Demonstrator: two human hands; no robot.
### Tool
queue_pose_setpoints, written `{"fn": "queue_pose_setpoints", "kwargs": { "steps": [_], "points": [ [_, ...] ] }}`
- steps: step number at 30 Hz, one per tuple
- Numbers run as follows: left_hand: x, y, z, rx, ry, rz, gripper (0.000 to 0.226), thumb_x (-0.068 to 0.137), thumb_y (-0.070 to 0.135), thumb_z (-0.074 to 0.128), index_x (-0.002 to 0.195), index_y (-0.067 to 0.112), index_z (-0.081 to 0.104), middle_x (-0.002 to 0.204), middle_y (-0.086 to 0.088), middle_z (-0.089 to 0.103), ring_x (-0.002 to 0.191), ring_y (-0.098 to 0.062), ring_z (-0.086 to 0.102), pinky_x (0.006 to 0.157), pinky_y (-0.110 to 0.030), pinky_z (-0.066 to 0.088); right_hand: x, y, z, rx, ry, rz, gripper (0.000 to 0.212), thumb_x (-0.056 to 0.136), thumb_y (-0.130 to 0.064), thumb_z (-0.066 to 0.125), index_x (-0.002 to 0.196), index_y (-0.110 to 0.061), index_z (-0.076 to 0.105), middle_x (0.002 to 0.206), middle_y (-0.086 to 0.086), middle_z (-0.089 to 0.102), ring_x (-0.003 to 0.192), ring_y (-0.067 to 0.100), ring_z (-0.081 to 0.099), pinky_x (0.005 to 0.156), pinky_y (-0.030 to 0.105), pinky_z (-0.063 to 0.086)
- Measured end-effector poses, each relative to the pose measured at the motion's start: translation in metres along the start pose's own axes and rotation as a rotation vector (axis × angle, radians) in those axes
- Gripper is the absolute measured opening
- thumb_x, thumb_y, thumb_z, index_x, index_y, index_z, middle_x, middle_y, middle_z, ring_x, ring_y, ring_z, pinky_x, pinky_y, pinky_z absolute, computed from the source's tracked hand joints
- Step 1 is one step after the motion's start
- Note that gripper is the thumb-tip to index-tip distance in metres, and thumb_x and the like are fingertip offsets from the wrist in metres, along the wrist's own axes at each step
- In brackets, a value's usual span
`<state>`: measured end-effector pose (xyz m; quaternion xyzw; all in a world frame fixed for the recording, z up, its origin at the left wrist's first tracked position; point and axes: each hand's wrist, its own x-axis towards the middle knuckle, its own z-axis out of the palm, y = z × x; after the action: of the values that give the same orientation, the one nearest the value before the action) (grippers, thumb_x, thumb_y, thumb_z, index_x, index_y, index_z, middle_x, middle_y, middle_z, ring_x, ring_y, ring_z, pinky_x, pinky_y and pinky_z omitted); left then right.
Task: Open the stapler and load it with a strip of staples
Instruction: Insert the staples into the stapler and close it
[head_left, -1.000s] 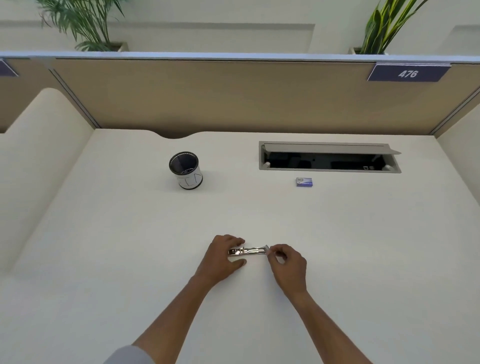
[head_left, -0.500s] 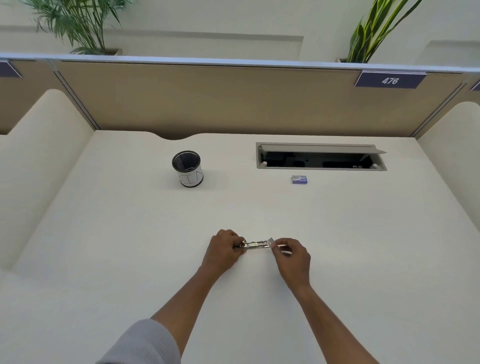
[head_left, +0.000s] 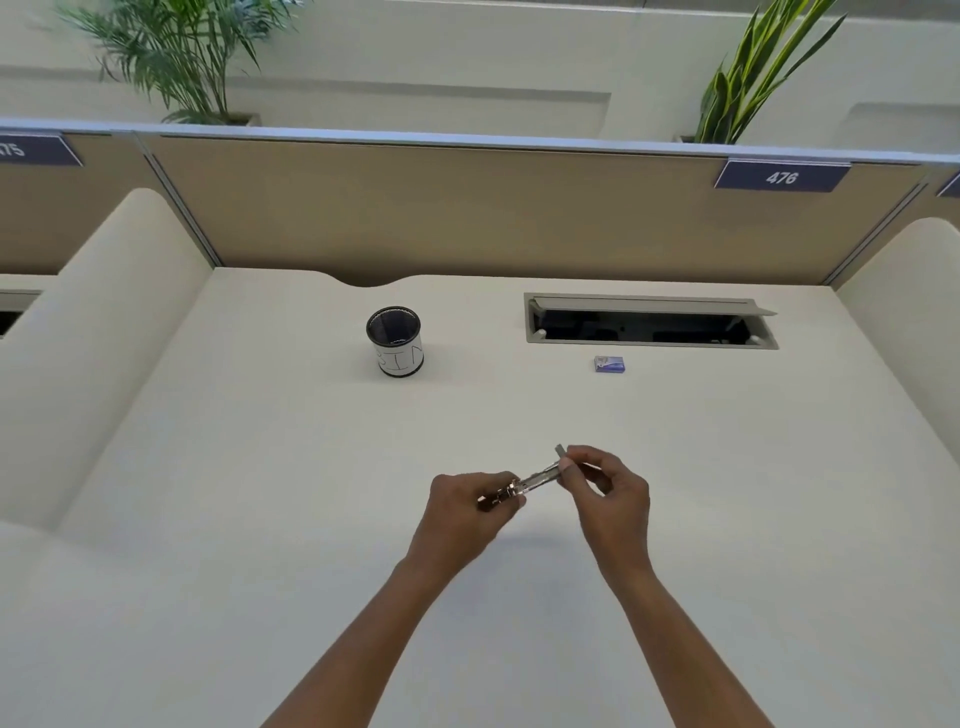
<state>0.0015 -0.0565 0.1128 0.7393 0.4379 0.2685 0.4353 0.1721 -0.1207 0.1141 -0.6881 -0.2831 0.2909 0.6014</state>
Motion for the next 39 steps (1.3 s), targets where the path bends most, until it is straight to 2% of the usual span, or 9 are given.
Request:
{"fn": "queue_pose_setpoints", "kwargs": {
  "steps": [2,4,8,12,15,20,26,34,39],
  "points": [
    [-0.006,0.01,-0.005,-0.044,0.007,-0.048,0.002,0.085,0.02,0.078,0.084,0.018,0.076,0.066,-0.006,0.064,0.053,-0.01,0.043,0.054,-0.023,0.04,0.0,-0.01,0.002,0.005,-0.023,-0.033,0.012,0.087,-0.003,0.074,0.093,-0.013,0.078,0.091,0.004,0.08,0.091,0.025,0.077,0.087,0.04,0.062],
    [-0.011,0.016,-0.008,-0.108,0.031,-0.135,0.01,0.082,0.02,0.081,0.092,0.021,0.079,0.071,0.002,0.071,0.062,-0.009,0.06,0.06,-0.022,0.05,0.001,-0.017,0.003,0.002,-0.053,-0.057,0.011,0.087,-0.002,0.074,0.093,-0.011,0.078,0.09,0.005,0.08,0.088,0.025,0.077,0.088,0.043,0.062],
    [-0.02,0.029,-0.02,-0.34,-0.04,-0.357,0.039,0.075,0.029,0.09,0.111,0.023,0.078,0.099,0.002,0.078,0.085,-0.016,0.075,0.064,-0.02,0.058,0.005,-0.025,0.005,-0.024,-0.158,-0.088,0.01,0.086,-0.001,0.075,0.093,-0.008,0.078,0.091,0.006,0.08,0.089,0.024,0.076,0.09,0.049,0.061],
    [-0.023,0.047,-0.029,-0.771,-0.148,-0.594,0.043,0.086,0.046,0.075,0.105,0.008,0.08,0.107,-0.01,0.067,0.088,-0.027,0.065,0.082,-0.046,0.064,0.005,-0.034,0.007,0.0,-0.241,-0.079,0.011,0.086,0.002,0.074,0.094,-0.005,0.078,0.09,0.007,0.08,0.087,0.022,0.076,0.087,0.048,0.063],
    [-0.022,0.047,-0.03,-0.96,-0.16,-0.714,0.046,0.098,0.041,0.063,0.108,-0.001,0.077,0.107,-0.018,0.067,0.088,-0.03,0.066,0.083,-0.05,0.062,0.005,-0.04,0.009,0.003,-0.284,-0.071,0.011,0.086,0.001,0.075,0.094,-0.005,0.079,0.092,0.007,0.08,0.088,0.021,0.076,0.089,0.045,0.062],
    [-0.028,0.051,-0.029,-1.065,-0.185,-0.711,0.026,0.098,0.007,0.063,0.118,-0.008,0.068,0.114,-0.03,0.073,0.091,-0.032,0.075,0.079,-0.044,0.064,0.005,-0.045,0.01,0.025,-0.31,-0.034,0.009,0.086,-0.002,0.076,0.093,-0.008,0.079,0.09,0.01,0.08,0.087,0.022,0.076,0.089,0.044,0.061],
    [-0.036,0.058,-0.026,-1.193,-0.132,-0.68,0.025,0.095,0.001,0.064,0.116,-0.009,0.07,0.108,-0.027,0.073,0.093,-0.032,0.073,0.086,-0.049,0.063,-0.004,-0.059,-0.002,0.108,-0.172,-0.005,0.01,0.083,-0.002,0.079,0.092,-0.005,0.076,0.09,0.014,0.079,0.087,0.024,0.075,0.089,0.041,0.06],
    [-0.039,0.065,-0.026,-1.233,-0.071,-0.654,0.028,0.094,0.003,0.065,0.12,-0.008,0.069,0.111,-0.026,0.073,0.097,-0.033,0.072,0.083,-0.046,0.062,-0.043,-0.077,-0.007,-0.236,-0.215,-0.258,0.021,0.08,0.004,0.078,0.08,-0.018,0.076,0.077,-0.009,0.077,0.074,0.011,0.074,0.068,0.022,0.06],
    [-0.04,0.066,-0.024,-1.229,-0.074,-0.65,0.026,0.094,0.003,0.066,0.118,-0.005,0.071,0.114,-0.027,0.073,0.107,-0.035,0.071,0.084,-0.046,0.062,-0.044,-0.083,-0.005,-0.401,-0.192,-0.468,0.019,0.08,0.005,0.076,0.083,-0.014,0.078,0.079,-0.007,0.074,0.073,0.005,0.071,0.068,0.015,0.057]
  ]
}}
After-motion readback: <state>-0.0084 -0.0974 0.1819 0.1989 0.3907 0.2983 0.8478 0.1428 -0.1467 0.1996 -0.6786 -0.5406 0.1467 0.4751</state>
